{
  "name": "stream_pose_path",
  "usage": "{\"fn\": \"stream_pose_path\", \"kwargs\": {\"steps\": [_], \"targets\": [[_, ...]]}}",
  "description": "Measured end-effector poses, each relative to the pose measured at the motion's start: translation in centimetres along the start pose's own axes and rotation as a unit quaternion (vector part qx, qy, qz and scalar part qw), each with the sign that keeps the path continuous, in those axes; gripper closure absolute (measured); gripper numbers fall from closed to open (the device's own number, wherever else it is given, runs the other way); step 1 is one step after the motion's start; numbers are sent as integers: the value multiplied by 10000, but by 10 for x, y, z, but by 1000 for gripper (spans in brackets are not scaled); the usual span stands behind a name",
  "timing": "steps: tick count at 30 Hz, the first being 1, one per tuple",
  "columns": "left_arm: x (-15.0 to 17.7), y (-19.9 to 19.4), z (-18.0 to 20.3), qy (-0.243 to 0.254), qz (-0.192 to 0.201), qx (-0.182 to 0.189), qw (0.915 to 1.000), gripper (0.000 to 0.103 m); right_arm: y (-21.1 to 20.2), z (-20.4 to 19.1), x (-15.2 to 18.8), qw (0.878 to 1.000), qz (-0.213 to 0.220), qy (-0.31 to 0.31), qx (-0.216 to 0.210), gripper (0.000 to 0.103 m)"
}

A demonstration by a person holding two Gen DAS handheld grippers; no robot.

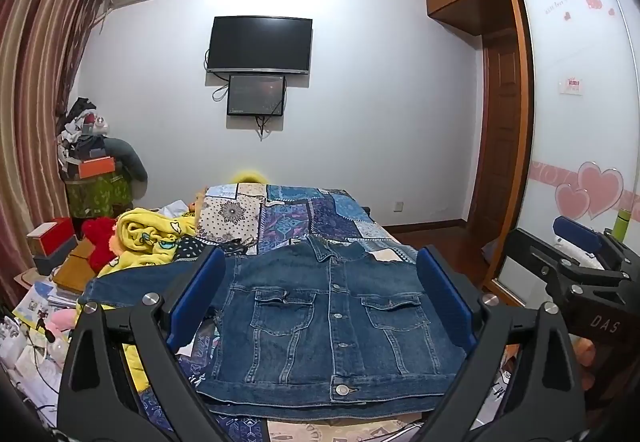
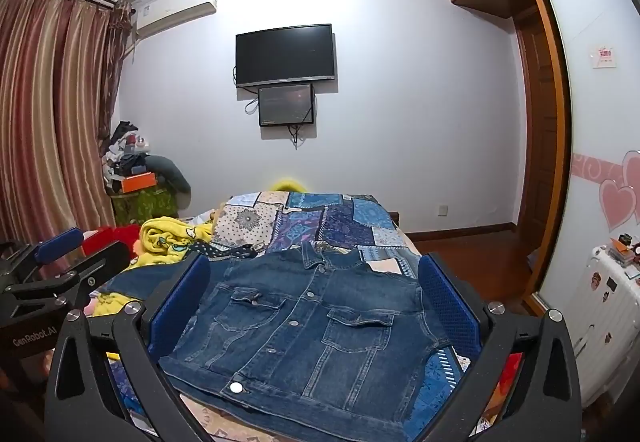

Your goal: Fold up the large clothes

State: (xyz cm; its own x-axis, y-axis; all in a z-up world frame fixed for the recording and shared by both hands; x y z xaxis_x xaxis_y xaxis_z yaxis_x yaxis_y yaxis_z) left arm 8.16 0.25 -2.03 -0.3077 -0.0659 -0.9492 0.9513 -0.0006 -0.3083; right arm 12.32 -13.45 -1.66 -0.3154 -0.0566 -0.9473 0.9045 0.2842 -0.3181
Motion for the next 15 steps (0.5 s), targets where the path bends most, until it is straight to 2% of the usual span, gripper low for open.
{"fn": "stream_pose_path", "kwargs": {"steps": [15], "targets": [[2, -3, -1, -11, 20, -62, 10000, 6, 3, -5, -5, 10000, 44, 11, -76, 0]]}}
Point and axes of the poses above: each gripper's, at about its wrist camera, not at the fingertips, and y roughly the way its jaws point, z to its right, x to its underside, the point moved 8 cm from there along y, roughly the way its jaws point, and after that the axes turned 5 degrees about -z, right-handed, at the moved point
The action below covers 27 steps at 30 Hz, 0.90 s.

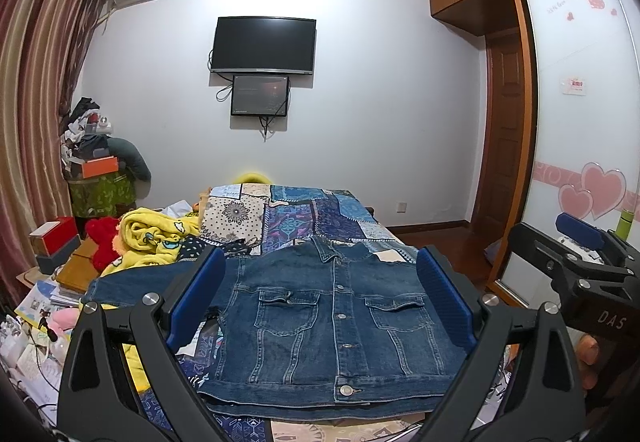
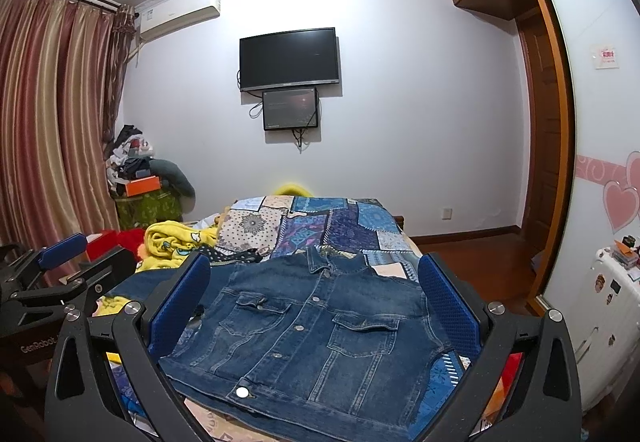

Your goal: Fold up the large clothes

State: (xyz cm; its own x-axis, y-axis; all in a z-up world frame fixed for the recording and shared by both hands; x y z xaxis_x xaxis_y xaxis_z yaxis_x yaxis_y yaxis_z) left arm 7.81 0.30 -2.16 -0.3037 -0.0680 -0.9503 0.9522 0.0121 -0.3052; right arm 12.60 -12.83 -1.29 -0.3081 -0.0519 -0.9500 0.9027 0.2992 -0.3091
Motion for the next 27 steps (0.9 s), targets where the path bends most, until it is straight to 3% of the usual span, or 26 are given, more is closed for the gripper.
{"fn": "stream_pose_path", "kwargs": {"steps": [27], "targets": [[0, 0, 0, -39, 14, 24, 10000, 4, 1, 2, 0, 10000, -15, -3, 4, 0]]}}
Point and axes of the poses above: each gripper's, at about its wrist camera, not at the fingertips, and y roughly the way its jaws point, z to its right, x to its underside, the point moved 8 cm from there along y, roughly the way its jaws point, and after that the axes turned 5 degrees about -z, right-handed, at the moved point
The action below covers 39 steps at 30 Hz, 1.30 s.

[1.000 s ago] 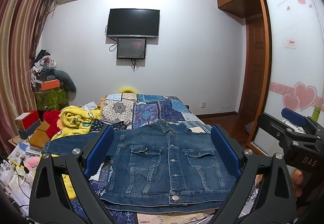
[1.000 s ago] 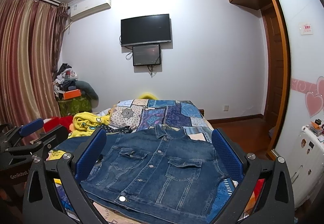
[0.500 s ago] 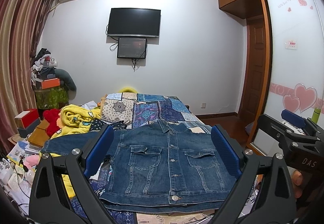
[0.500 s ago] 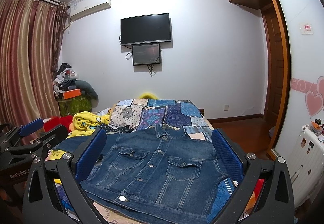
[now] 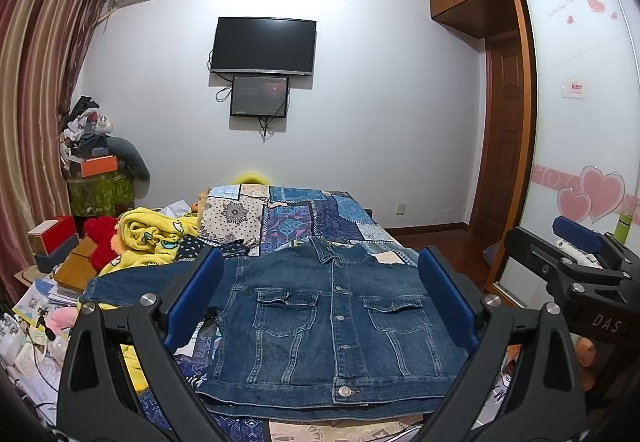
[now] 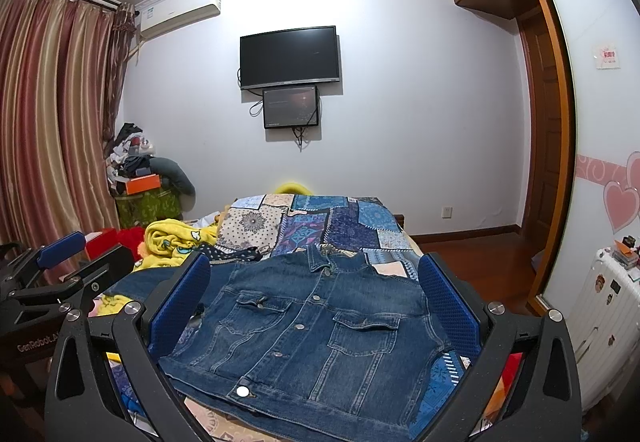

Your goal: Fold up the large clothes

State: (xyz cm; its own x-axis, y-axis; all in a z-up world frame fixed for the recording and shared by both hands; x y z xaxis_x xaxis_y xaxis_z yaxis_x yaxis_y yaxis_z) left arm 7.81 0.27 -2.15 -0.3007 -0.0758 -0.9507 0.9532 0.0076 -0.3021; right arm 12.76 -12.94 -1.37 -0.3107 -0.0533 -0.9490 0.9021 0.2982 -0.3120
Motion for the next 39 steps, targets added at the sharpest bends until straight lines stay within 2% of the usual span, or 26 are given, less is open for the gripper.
{"fn": "stream_pose_path", "kwargs": {"steps": [23, 32, 39], "targets": [[-1, 6, -10, -64, 16, -114, 9999, 3, 13, -7, 3, 9998, -149, -93, -3, 0], [1, 39, -31, -111, -141, -219, 9996, 3, 45, -12, 4, 9993, -316, -186, 32, 0], [2, 91, -74, -209, -456, -588, 9970, 3, 94, -15, 6, 9978, -612, -253, -3, 0]]}}
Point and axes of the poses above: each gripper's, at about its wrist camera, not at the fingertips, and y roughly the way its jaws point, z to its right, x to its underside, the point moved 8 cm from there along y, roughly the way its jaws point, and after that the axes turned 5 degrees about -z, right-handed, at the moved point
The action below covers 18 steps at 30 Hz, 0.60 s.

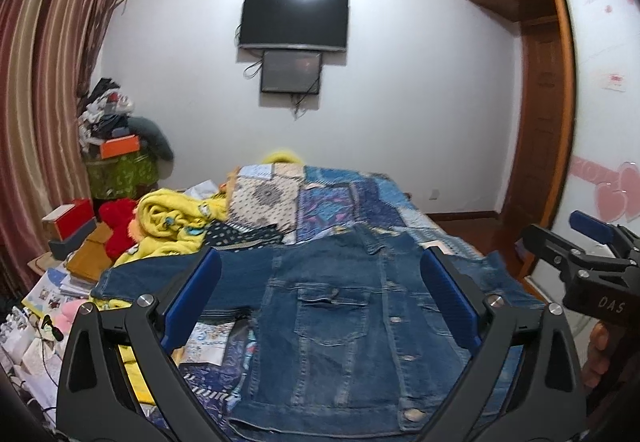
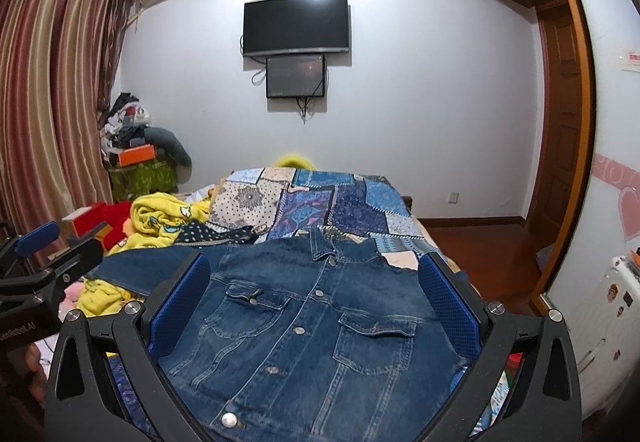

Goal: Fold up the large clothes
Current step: 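Grasp the denim jacket's sleeve with the left gripper and lift it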

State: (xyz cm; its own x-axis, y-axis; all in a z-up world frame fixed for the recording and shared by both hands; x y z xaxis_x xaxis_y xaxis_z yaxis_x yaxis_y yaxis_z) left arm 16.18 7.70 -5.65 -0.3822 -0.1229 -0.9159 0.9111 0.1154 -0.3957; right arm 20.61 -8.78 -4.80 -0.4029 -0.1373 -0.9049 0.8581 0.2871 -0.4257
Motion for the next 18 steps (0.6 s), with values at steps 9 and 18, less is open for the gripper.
{"fn": "stream_pose_path", "kwargs": {"steps": [9, 18], "targets": [[26, 101, -87, -337, -904, -792, 9922, 3, 83, -2, 4, 9978, -606, -278, 18, 0], [86, 186, -206, -1023, -1819, -1068, 9721, 3, 155, 0, 38, 9875, -1477, -555, -42, 0]]}}
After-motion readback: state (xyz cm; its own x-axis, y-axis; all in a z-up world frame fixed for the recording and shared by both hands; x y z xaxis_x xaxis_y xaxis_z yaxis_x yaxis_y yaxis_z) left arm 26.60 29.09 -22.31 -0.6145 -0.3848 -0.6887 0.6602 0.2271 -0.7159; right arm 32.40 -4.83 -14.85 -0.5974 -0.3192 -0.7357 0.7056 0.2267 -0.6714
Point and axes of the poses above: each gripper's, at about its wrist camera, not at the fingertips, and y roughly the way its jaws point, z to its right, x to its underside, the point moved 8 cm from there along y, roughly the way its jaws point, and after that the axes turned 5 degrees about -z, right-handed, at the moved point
